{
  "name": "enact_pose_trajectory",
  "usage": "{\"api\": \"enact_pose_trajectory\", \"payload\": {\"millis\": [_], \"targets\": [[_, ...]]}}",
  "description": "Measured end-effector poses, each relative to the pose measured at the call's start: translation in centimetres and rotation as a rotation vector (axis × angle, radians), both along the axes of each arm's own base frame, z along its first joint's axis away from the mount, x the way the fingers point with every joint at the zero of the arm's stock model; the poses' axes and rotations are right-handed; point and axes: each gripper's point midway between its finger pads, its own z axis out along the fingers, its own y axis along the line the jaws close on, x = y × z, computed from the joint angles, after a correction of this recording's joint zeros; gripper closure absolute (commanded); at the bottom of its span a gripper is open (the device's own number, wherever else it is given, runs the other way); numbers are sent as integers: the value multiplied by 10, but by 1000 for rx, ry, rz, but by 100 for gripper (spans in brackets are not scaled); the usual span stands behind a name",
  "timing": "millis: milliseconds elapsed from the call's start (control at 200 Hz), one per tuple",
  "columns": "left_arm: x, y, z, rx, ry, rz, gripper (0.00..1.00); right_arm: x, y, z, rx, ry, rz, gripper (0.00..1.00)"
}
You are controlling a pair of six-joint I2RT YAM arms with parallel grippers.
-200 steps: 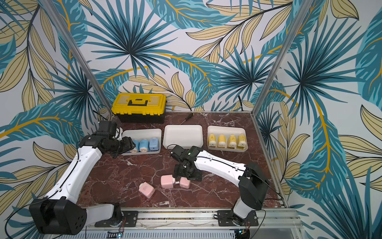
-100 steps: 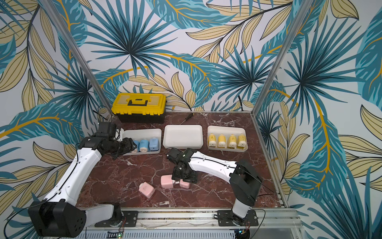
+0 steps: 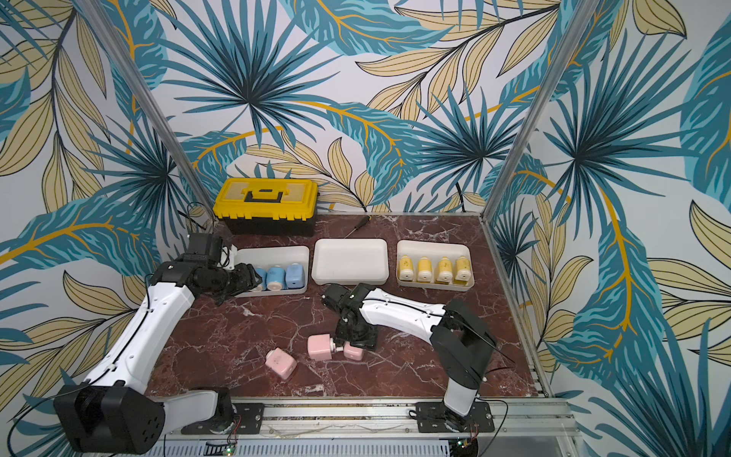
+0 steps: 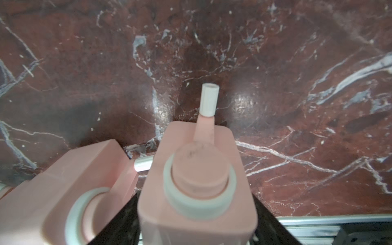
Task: Place the pencil sharpeners by color into the storage box
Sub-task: Pick up the pencil sharpener from the center of the board.
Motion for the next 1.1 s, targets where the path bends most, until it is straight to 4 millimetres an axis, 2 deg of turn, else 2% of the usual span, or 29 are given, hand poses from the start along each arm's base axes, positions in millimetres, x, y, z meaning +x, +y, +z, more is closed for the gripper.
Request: {"api": "enact_pose_trajectory", "payload": {"millis": [175,686,921,1096], "targets": [[-2,0,-4,2,11,-1,34,2,0,-6,-3,13,0,33],[-4,1,-11,7,26,-3,34,-2,-2,-8,-3,28,16,53],[-5,1,-14,11,32,-3,34,-1,-5,-6,-16,26,53,54],[-6,3,-16,18,37,2,34,10,-4,9,-11,4,86,55]]}}
